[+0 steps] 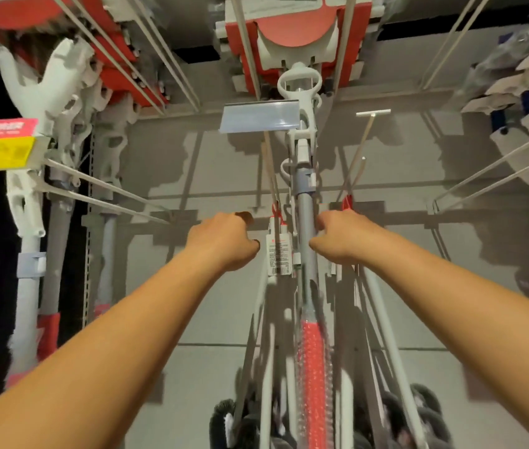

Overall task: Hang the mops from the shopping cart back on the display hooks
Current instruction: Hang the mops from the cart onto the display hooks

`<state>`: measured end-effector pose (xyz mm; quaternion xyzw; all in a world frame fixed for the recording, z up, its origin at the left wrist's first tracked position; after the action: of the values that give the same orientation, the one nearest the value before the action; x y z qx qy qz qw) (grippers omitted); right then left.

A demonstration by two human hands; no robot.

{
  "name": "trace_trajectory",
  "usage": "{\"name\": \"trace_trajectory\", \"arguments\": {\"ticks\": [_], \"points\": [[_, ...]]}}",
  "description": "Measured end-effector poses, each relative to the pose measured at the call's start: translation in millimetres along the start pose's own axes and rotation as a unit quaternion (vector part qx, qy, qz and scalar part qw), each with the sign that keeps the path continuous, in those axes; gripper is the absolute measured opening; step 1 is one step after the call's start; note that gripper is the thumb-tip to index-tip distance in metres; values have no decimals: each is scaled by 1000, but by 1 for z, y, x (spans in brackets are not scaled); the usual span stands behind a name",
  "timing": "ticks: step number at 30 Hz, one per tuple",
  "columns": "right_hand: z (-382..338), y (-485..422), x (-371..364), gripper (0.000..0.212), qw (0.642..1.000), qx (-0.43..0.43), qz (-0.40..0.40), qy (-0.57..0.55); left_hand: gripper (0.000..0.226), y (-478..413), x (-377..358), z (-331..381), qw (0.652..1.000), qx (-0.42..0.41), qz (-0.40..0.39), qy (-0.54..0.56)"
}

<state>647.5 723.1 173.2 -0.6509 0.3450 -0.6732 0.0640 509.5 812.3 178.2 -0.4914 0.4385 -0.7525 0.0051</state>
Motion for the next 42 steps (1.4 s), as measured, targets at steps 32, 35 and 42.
{"name": "trace_trajectory", "arguments": {"ticks": [32,35,42], "points": [[-30,402,-43,35,967,-215,-134,27,46,380,-19,18,953,-122,-249,125],[-15,447,-32,37,963,-228,-142,36,46,420,-9,43,948,-130,-264,125],[12,546,-14,42,955,-245,-169,13,46,509,7,94,934,-146,-296,137]]}}
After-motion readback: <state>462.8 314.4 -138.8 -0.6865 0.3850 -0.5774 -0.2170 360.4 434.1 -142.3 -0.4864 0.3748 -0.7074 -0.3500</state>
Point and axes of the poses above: each hand's wrist, its own y-axis away from the middle knuckle, its own x-axis out of the back of the hand, z = x × y, the point moved 10 cm from there along -y, towards the middle knuckle, and after that the axes turned 5 degrees about y, right-handed, at the moved point
